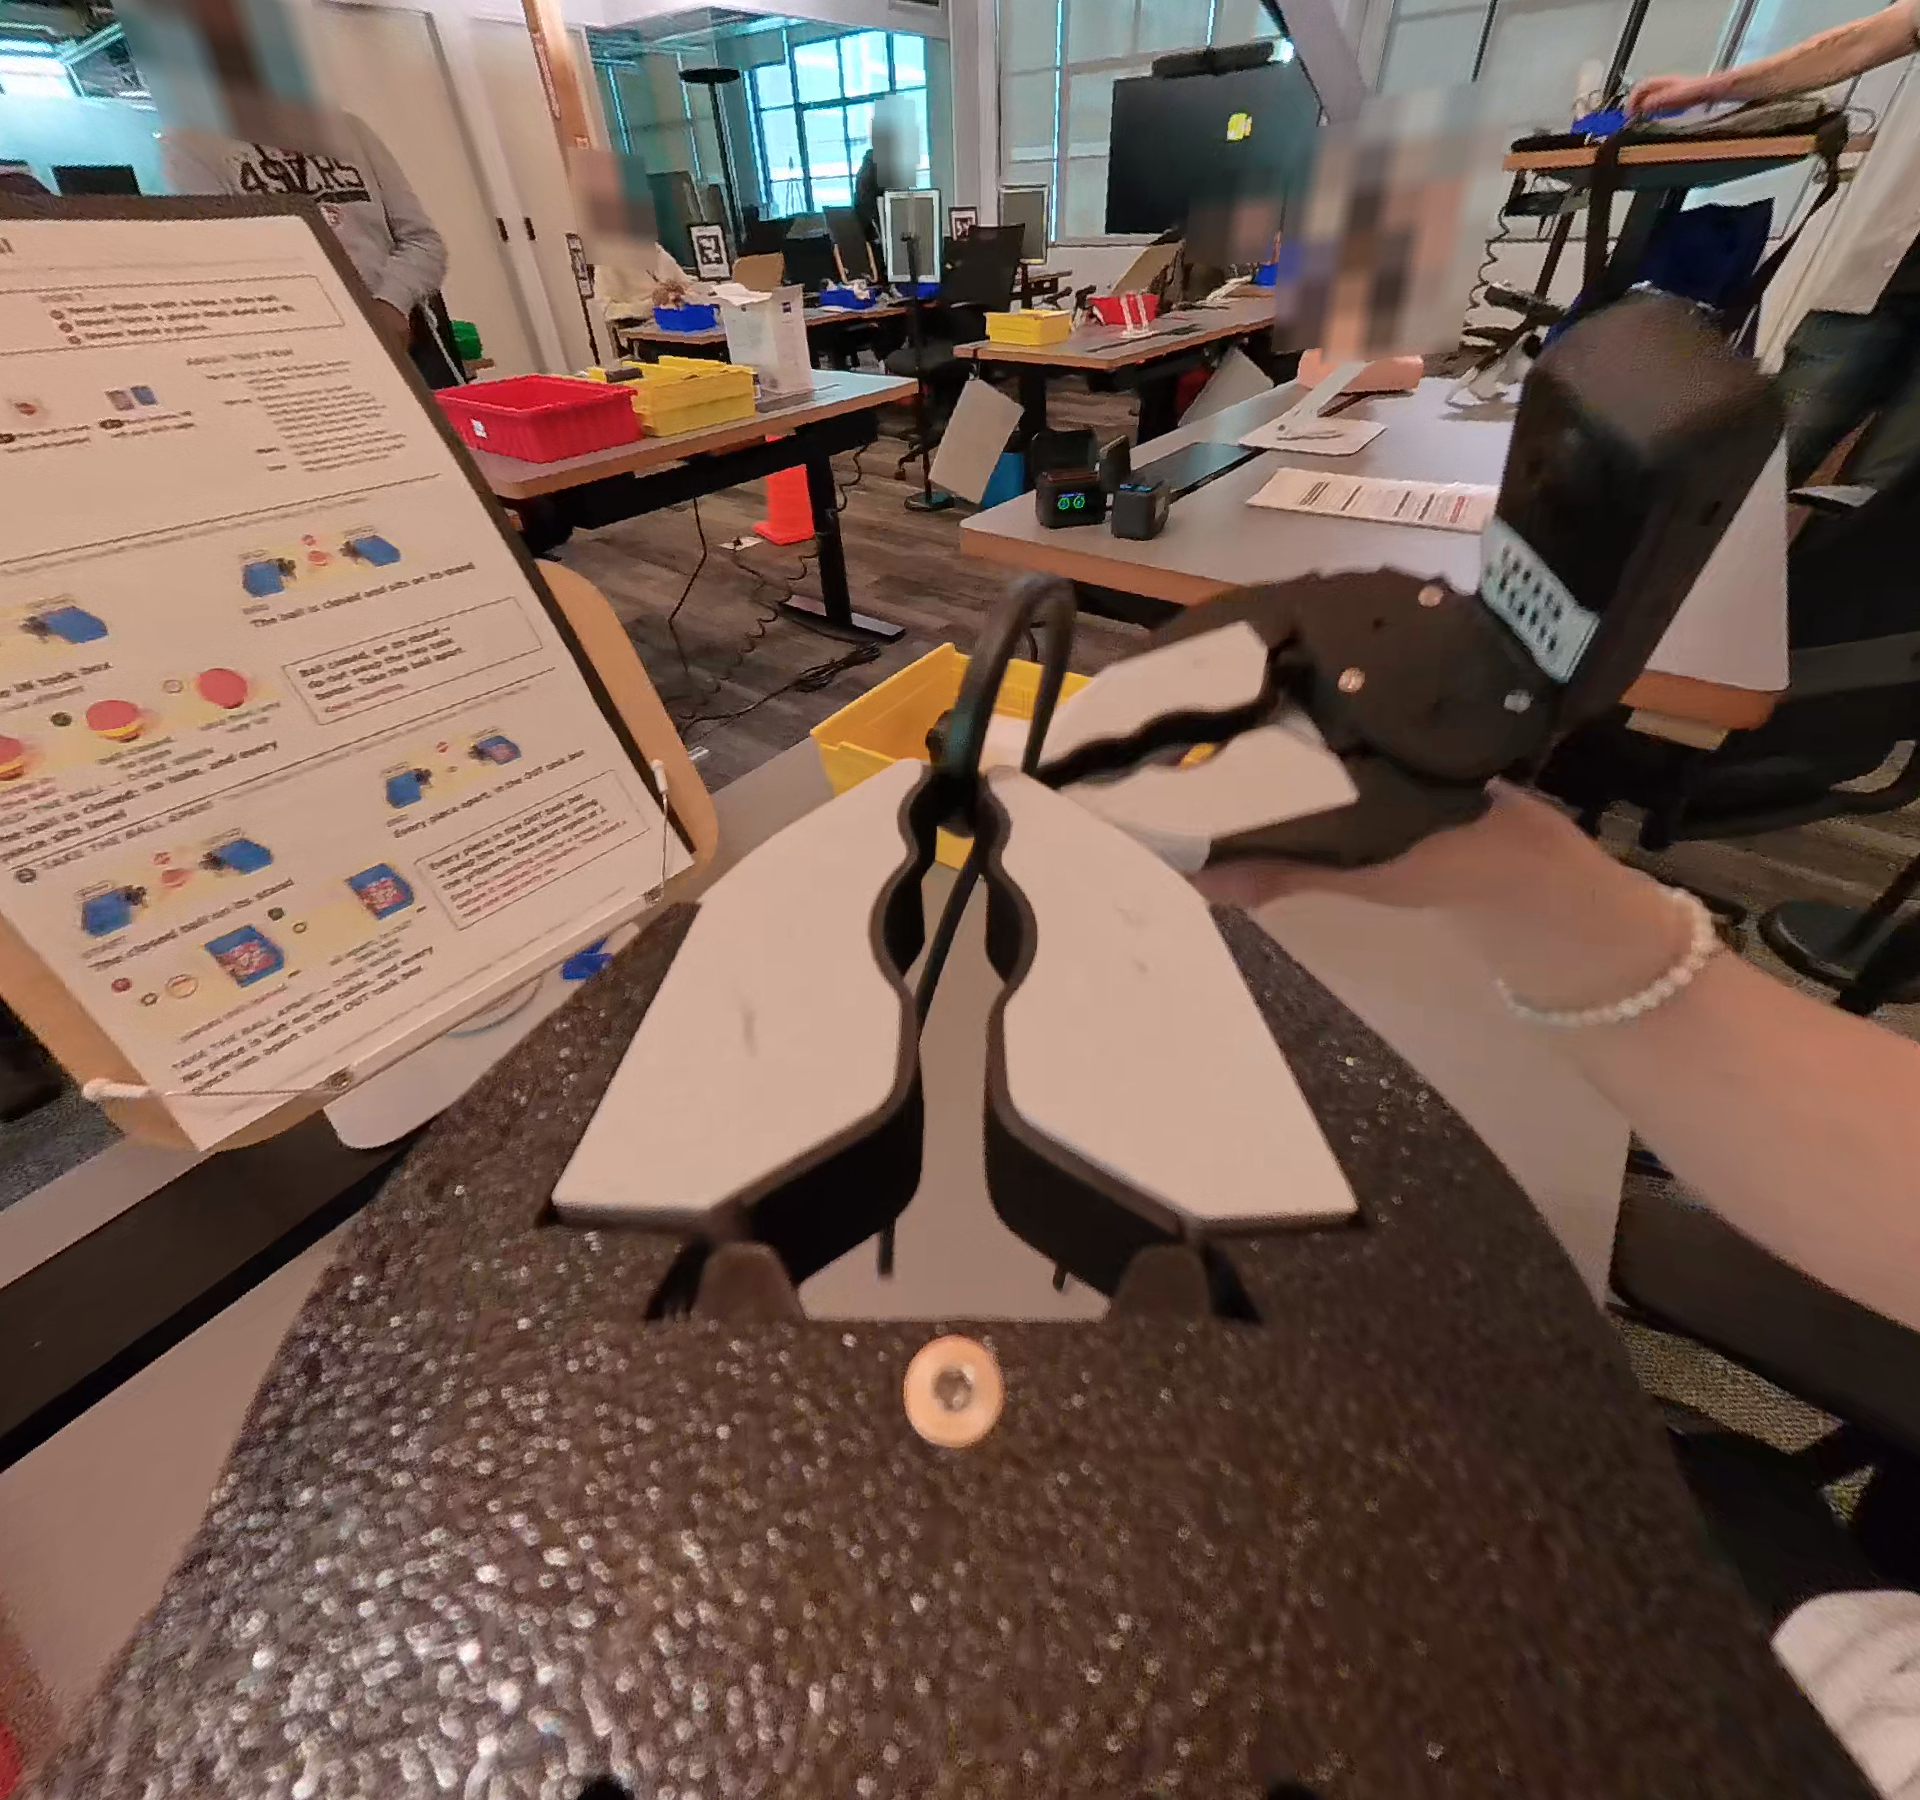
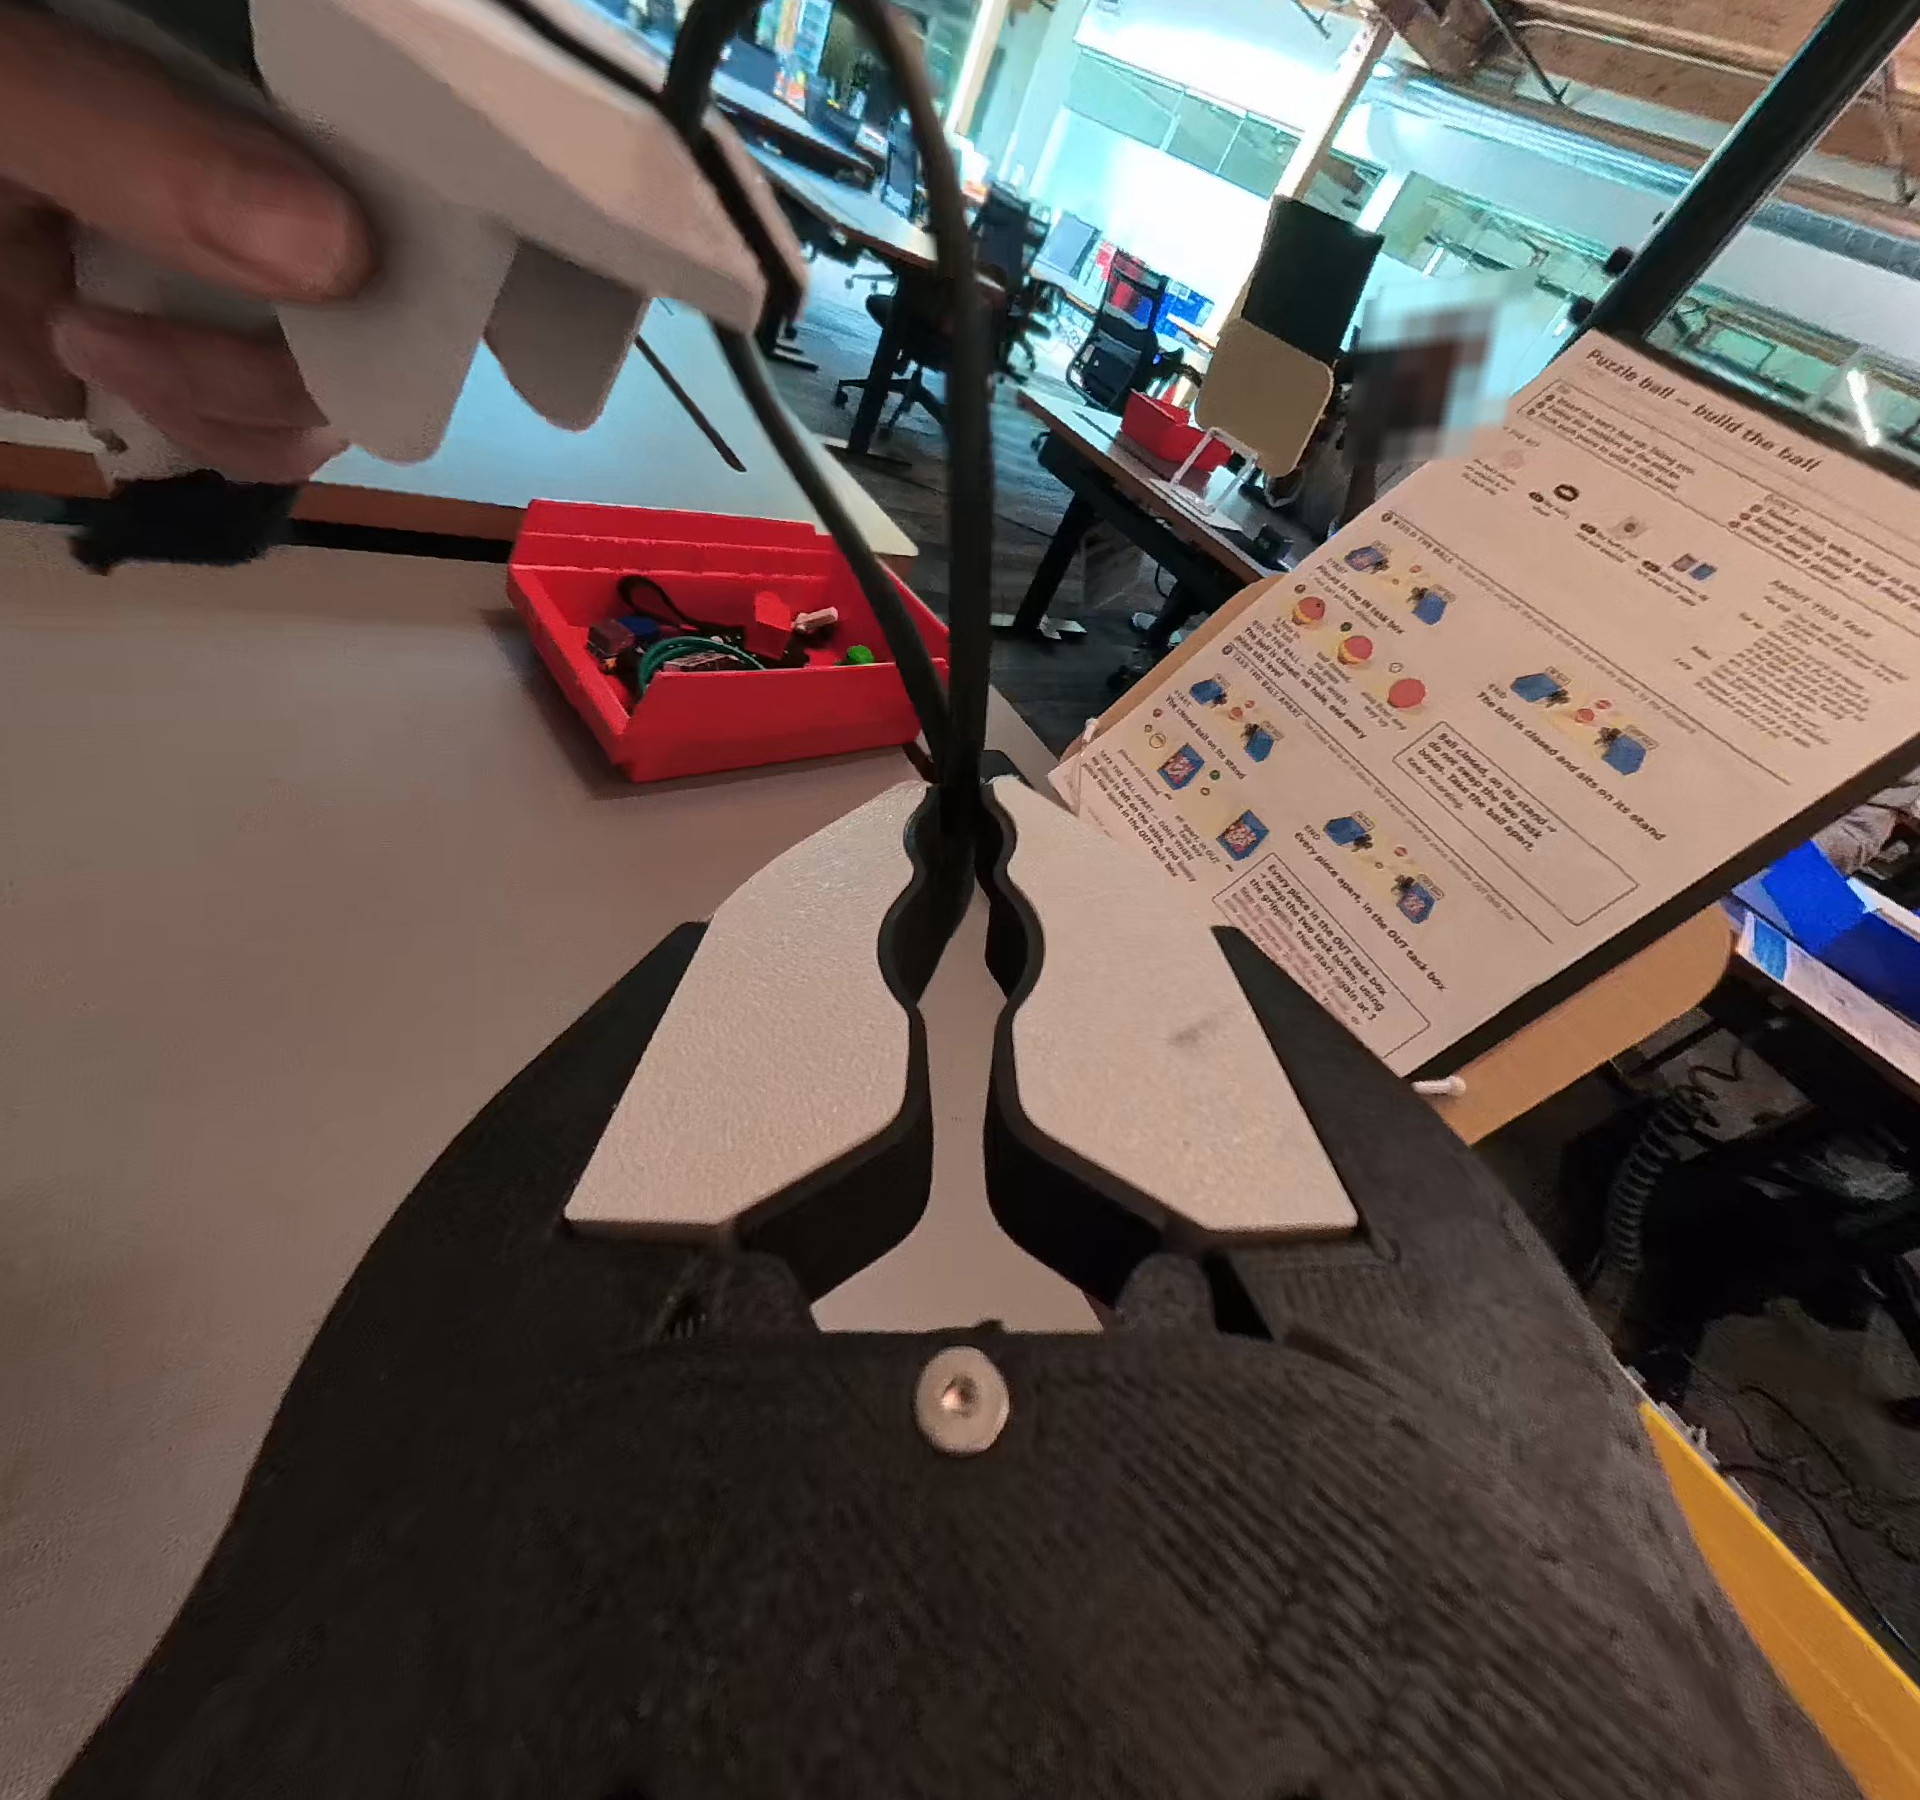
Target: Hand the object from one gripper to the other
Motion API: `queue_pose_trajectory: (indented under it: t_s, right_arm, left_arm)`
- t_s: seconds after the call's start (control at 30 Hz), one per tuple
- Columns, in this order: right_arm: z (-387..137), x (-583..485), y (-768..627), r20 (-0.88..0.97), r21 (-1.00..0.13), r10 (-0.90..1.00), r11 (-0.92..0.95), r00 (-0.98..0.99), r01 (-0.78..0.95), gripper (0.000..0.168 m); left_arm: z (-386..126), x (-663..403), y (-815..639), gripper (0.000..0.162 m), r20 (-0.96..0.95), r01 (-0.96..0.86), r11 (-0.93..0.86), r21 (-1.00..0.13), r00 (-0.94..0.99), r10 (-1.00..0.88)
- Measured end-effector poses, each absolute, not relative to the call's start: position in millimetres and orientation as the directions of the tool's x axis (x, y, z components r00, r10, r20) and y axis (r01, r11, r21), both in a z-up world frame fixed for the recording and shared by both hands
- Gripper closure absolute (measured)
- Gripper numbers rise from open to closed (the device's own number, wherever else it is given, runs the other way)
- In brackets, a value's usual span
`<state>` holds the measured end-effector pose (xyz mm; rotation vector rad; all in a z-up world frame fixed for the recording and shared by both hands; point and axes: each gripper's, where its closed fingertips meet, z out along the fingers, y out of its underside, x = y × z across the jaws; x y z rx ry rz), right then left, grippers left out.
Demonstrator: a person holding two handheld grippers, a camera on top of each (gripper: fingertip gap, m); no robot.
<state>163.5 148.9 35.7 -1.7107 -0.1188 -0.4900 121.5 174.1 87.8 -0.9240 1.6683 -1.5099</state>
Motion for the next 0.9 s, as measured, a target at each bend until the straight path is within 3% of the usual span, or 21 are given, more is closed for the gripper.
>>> queue_pose_trajectory:
  t_s: [0.07, 0.2, 0.33, 0.47, 0.73, 0.9]
  right_arm:
    - [46, 167, 144, 0.387, -0.916, -0.204, -0.202, 0.899, 0.348, 0.163]
    - [65, 171, 138, 0.435, -0.894, -0.22, -0.225, 0.873, 0.388, 0.163]
    - [83, 178, 137, 0.457, -0.884, -0.255, -0.239, 0.852, 0.402, 0.163]
    - [84, 170, 146, 0.464, -0.878, -0.237, -0.252, 0.853, 0.408, 0.163]
    - [65, 153, 159, 0.449, -0.879, -0.19, -0.269, 0.873, 0.394, 0.163]
    - [59, 150, 160, 0.436, -0.883, -0.17, -0.269, 0.884, 0.384, 0.163]
  left_arm:
    - [80, 119, 178, 0.151, -0.036, -0.053, 0.072, -0.996, -0.506, -0.862]
    - [52, 114, 183, 0.11, -0.02, -0.086, 0.075, -0.993, -0.517, -0.856]
    - [4, 117, 180, 0.096, 0.008, -0.158, 0.08, -0.984, -0.493, -0.87]
    - [-30, 130, 174, 0.091, -0.005, -0.17, 0.089, -0.981, -0.442, -0.897]
    - [-33, 159, 155, 0.09, -0.041, -0.182, 0.135, -0.974, -0.445, -0.895]
    - [-36, 168, 154, 0.117, -0.059, -0.181, 0.15, -0.972, -0.427, -0.902]
